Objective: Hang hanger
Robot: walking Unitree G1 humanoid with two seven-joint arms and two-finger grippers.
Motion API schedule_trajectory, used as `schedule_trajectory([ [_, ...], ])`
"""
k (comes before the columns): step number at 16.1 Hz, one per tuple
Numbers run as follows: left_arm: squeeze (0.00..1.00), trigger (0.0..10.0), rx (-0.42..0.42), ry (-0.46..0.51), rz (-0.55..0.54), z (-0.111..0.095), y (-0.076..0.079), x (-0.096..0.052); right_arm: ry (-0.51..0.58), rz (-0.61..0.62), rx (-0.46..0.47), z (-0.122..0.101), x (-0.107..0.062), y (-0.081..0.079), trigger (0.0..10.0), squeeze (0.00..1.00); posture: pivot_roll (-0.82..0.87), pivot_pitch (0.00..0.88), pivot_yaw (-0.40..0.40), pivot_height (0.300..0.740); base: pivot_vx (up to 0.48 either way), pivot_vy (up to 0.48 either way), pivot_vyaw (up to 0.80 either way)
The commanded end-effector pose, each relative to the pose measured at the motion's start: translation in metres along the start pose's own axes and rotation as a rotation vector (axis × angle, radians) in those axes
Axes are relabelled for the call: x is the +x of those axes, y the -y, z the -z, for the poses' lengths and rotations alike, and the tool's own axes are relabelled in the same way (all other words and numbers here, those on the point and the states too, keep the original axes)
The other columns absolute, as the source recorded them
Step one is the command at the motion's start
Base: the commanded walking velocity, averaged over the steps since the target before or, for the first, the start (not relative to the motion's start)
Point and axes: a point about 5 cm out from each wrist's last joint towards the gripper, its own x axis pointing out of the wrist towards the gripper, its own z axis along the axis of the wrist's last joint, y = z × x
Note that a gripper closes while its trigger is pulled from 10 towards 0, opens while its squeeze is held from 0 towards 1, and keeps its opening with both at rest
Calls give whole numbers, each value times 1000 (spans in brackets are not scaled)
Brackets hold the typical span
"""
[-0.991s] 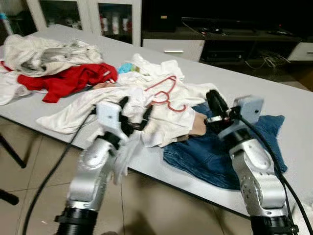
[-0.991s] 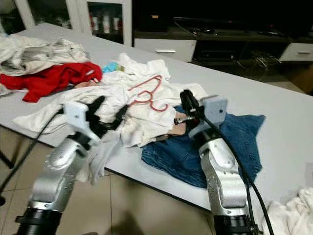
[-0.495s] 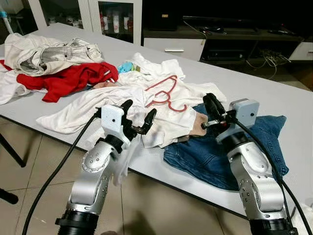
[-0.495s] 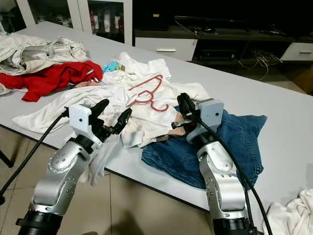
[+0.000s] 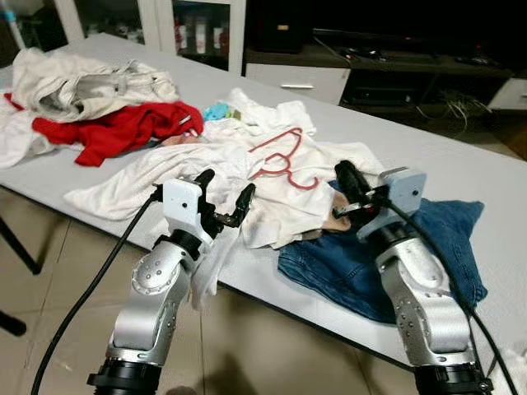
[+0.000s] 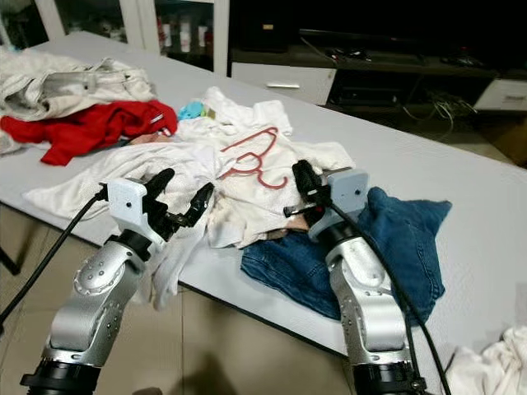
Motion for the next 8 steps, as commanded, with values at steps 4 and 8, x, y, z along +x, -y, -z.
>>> schedule_trajectory([
  [4,0,10000,3,32,-72,-3,0,-5,7,-45,-6,-6,9,4,10000,0,245,0,-207,740,0,0,0],
  [8,0,10000,2,27,-78,-1,3,-11,1,-90,-7,-5,14,0,10000,0,275,0,-228,740,0,0,0],
])
